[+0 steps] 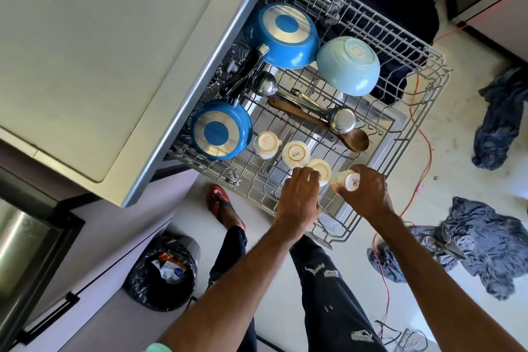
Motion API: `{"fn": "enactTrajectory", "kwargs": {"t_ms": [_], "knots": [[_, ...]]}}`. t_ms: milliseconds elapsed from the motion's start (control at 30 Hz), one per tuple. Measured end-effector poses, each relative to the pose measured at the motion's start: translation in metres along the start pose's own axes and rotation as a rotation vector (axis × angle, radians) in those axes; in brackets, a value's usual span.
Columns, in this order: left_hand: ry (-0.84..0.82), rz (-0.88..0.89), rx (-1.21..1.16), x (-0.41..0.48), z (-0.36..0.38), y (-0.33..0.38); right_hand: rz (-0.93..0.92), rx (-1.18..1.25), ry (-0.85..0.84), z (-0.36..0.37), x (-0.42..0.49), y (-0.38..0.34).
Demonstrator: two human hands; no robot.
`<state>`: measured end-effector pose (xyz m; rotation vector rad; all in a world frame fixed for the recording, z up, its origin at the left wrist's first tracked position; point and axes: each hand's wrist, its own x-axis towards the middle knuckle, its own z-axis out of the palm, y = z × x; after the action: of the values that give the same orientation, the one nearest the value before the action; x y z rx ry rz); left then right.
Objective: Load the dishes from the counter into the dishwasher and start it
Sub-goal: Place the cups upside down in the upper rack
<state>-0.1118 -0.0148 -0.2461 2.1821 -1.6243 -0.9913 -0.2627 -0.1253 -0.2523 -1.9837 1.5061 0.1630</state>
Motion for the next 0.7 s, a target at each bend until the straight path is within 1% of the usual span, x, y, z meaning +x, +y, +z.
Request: {"fn": "enactTrajectory", "kwargs": {"t_ms": [300, 500, 700], "knots": [[-0.007, 0.010, 0.022, 0.001, 0.000, -0.001, -0.006, -0.007, 0.046, -0.019, -0.010, -0.002], [-0.015, 0.003, 0.032, 0.007, -0.001, 0.004, -0.035, -0.009, 0.002, -0.013, -0.007, 0.003], [-0.030, 0.004, 0.044, 0.008, -0.001, 0.006, 0.082, -0.028, -0.033, 0.010, -0.011, 0.001]]}}
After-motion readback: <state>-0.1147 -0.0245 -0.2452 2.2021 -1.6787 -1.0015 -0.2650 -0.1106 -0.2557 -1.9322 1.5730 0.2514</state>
